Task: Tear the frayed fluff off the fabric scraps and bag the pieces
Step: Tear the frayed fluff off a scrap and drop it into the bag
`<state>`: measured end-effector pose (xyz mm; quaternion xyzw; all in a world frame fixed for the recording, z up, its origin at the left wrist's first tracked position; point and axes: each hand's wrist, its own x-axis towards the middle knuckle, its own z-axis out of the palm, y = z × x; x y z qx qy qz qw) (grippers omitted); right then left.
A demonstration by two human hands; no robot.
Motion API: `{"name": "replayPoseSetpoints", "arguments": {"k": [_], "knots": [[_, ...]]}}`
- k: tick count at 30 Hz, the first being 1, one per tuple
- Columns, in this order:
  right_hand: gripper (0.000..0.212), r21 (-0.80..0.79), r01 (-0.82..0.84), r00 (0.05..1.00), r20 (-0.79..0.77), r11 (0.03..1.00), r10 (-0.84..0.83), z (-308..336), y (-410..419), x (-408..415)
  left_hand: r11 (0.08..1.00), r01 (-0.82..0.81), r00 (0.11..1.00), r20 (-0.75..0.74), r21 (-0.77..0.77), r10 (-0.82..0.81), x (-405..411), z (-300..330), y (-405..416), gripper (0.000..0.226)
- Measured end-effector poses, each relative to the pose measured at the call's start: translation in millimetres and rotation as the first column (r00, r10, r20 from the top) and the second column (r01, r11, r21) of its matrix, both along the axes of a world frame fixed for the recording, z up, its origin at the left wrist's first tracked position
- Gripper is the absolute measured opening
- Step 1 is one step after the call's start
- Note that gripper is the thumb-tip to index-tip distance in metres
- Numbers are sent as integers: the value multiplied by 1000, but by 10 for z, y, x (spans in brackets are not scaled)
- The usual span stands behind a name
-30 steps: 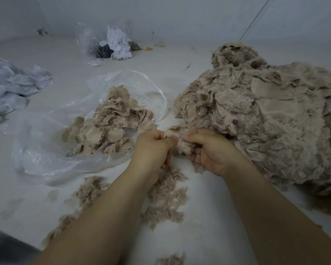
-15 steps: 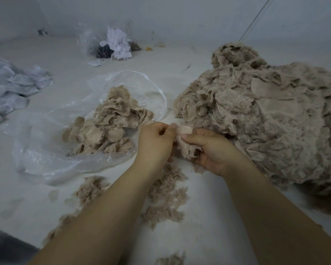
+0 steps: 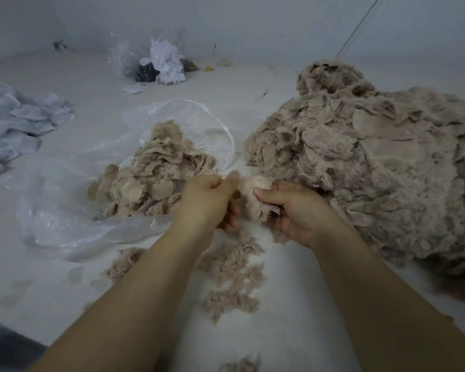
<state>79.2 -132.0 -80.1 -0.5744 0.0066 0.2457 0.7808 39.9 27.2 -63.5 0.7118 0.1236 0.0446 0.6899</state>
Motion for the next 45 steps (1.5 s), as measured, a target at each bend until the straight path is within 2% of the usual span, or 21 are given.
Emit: {"name": "replayPoseSetpoints", "arguments": {"k": [3,6,7,9,11,12,13,15,17,22,24,26,27,29,32,35,36,40,43,45], "knots": [[41,-23,18,1000,13,1000,-18,29,16,-36,981,180,979,-115,79,-170,-66,-9,-125,44],[43,23,21,1000,-18,1000,-21,5,-13,-6,986,161,984,-89,47,-157,-70,-29,-159,26],[34,39,27,999,-36,999,-26,4,-19,-4,991,133,987,-89,16,-131,-63,-19,-135,23],[4,41,30,998,-60,999,-27,-33,-28,21,998,47,995,-91,-47,-51,-47,9,-63,19],[14,52,22,999,-50,998,-20,-56,-22,35,995,-21,997,-79,-97,13,-49,30,0,16],[6,53,20,999,-34,998,-19,-50,-10,29,992,-18,997,-79,-122,9,-59,36,10,16],[13,46,29,999,-24,999,-28,-25,4,8,989,16,996,-88,-144,-29,-74,43,-2,20],[42,44,-1,1000,-5,999,1,-17,11,-7,982,115,982,-129,-150,-135,-108,34,-70,39],[50,37,-15,1000,21,999,15,4,18,-31,976,149,974,-150,-156,-173,-118,10,-149,47],[48,32,-35,999,25,999,35,-8,-18,-15,970,157,974,-134,-187,-184,-117,-39,-187,13],[44,21,-23,1000,16,1000,23,-11,-12,-17,966,182,966,-151,-185,-211,-126,-31,-135,10],[15,-11,-13,1000,23,1000,13,-30,2,-9,959,230,952,-163,-168,-257,-138,0,-56,8],[10,-13,-1,1000,20,1000,2,-37,7,-3,952,263,941,-174,-156,-289,-149,19,-16,10],[22,-3,40,999,0,999,-40,-56,8,14,934,326,912,-211,-146,-352,-181,53,51,18],[28,-38,61,998,11,997,-61,-47,28,-1,893,439,849,-278,-98,-449,-227,100,125,16],[26,-88,60,997,45,994,-57,-25,59,-37,759,651,710,-357,4,-607,-262,195,179,15],[21,-70,67,997,30,995,-65,-19,60,-34,735,678,691,-367,28,-623,-266,217,191,17],[9,-70,58,998,34,996,-56,11,58,-36,787,597,778,-349,156,-522,-230,242,198,13],[24,-93,28,999,49,995,-24,2,58,-46,798,564,805,-360,213,-472,-198,233,174,30],[25,-98,12,999,47,995,-8,7,55,-49,812,531,829,-349,242,-438,-171,215,145,48]]}}
